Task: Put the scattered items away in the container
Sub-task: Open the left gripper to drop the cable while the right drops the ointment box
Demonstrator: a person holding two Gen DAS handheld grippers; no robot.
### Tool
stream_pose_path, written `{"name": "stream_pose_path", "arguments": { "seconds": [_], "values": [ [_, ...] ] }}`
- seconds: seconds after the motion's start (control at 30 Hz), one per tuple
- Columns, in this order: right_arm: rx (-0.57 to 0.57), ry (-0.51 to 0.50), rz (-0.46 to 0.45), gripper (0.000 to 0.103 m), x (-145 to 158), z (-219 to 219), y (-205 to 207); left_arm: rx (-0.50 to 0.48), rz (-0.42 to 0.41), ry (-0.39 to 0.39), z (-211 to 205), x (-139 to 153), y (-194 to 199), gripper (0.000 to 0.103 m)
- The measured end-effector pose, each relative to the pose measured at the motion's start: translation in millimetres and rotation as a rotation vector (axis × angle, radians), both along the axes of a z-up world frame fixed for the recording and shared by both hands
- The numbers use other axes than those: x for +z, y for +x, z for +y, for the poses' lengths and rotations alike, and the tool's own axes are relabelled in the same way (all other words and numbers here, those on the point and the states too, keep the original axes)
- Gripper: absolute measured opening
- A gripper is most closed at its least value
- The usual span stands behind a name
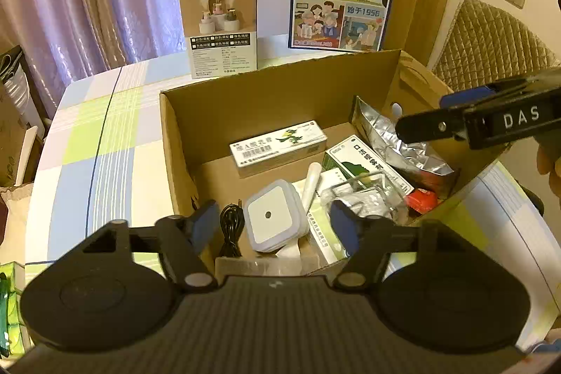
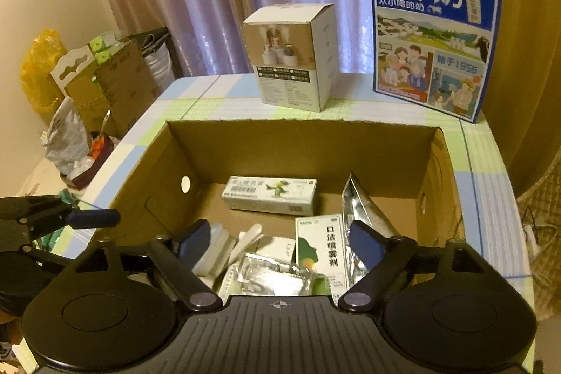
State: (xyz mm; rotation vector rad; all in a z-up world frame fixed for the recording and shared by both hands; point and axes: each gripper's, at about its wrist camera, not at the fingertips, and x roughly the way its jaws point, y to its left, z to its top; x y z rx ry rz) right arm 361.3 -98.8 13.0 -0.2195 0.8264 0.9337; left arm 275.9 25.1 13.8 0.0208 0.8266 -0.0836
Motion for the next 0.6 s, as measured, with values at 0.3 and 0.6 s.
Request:
{"name": "stream_pose_path", "arguments": {
  "seconds": [0.3,0.6],
  "values": [
    [-0.002,-0.008,-0.007,0.100,8,-20,-21,0.033,-0.043,-0.013,-3,22,-27,0.089],
    [-0.024,-0.024,0.013,0.101,22,-61,-60,0.063,-0.058,0.033,-24,42,-68,0.102]
  ]
}}
